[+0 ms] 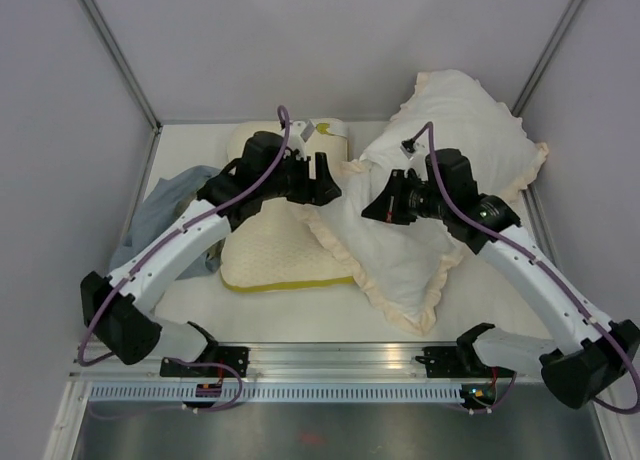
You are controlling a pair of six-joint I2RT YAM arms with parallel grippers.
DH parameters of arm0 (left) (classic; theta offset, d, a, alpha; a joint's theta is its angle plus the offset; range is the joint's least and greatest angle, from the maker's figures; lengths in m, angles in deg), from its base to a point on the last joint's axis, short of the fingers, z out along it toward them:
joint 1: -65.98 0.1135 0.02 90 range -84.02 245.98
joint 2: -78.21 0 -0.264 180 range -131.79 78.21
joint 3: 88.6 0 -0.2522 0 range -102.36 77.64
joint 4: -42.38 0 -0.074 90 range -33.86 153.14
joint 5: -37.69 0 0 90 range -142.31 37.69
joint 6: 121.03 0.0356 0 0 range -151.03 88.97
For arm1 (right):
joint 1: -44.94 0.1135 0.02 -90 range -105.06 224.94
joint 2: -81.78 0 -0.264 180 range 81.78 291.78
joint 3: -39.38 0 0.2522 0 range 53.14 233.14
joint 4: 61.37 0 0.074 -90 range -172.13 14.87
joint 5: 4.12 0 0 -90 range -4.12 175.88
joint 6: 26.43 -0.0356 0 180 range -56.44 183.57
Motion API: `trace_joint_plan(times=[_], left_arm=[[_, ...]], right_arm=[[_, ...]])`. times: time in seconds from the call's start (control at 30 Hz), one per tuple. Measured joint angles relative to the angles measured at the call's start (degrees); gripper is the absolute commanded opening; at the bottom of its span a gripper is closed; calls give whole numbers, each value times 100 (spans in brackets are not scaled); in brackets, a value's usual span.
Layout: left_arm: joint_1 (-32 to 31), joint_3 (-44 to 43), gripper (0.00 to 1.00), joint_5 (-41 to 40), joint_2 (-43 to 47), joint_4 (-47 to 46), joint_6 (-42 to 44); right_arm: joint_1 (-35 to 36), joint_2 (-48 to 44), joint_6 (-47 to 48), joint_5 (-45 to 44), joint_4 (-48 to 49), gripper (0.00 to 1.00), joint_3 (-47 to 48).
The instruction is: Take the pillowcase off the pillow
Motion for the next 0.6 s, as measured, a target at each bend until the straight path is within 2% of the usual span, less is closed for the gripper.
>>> trace_joint_plan(times=[0.1,0.13,0.17,0.2,0.3,0.4,0.6], left_arm=[[-13,136,80,-286,542,367,103],[-15,146,80,-352,678,472,125],[-17,166,80,-393,804,555,142],[-17,210,80,-407,896,586,144],[-15,404,80,-280,1189,671,138],[-17,511,80,33,1303,673,70],[-22,433,79,496,1097,592,-479]], right_arm=[[111,479,39,-4,365,0,-26],[140,625,74,-17,452,8,-24],[166,756,122,-35,485,21,-17],[179,861,195,-87,485,51,7],[219,1012,503,-540,216,79,308],[232,1003,804,-1403,-131,91,896],[190,649,1095,-3051,-595,92,1604]])
